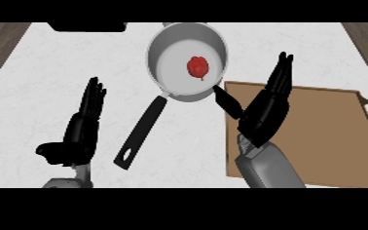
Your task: Pick the bell pepper from the tray and place it in the pot
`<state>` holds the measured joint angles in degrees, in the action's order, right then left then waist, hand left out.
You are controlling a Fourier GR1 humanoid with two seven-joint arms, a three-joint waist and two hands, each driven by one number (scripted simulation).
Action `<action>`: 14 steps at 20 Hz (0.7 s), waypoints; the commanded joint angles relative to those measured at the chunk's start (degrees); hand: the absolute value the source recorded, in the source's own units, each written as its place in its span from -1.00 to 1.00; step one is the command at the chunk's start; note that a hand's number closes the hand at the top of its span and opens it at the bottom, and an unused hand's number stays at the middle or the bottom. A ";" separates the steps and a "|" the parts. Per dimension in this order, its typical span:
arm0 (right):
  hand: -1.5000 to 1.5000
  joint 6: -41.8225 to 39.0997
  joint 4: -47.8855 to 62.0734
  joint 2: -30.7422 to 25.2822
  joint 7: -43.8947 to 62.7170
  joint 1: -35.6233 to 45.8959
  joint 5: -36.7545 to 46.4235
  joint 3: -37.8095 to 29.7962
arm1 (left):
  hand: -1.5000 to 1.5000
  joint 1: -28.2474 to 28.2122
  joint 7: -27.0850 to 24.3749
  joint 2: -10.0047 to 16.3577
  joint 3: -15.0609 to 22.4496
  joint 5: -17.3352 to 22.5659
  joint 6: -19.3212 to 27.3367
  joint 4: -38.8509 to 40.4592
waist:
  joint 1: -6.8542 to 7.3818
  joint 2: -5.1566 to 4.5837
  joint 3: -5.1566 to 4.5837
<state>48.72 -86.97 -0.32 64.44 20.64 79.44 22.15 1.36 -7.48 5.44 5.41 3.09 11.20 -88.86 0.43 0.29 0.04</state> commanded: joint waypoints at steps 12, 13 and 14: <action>-1.00 14.51 -16.97 0.31 11.75 -24.82 15.17 8.48 | 0.00 -2.83 -1.67 -1.72 0.44 -0.24 0.33 -0.60 | -1.19 -0.02 -0.05; -1.00 15.63 -19.68 0.31 10.91 -27.77 15.11 9.64 | 0.00 -1.93 -2.04 -0.66 -0.75 -0.01 -0.17 0.46 | -1.60 0.03 -0.06; -1.00 15.14 -22.86 0.31 9.01 -29.63 14.90 7.87 | 0.00 -2.34 1.22 1.90 -2.08 0.81 -1.00 -3.34 | -1.46 0.18 -0.02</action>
<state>58.30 -103.06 -0.16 65.80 -3.44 91.67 29.56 -0.42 -7.82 5.44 4.74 3.23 10.91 -90.06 -0.73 0.30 0.00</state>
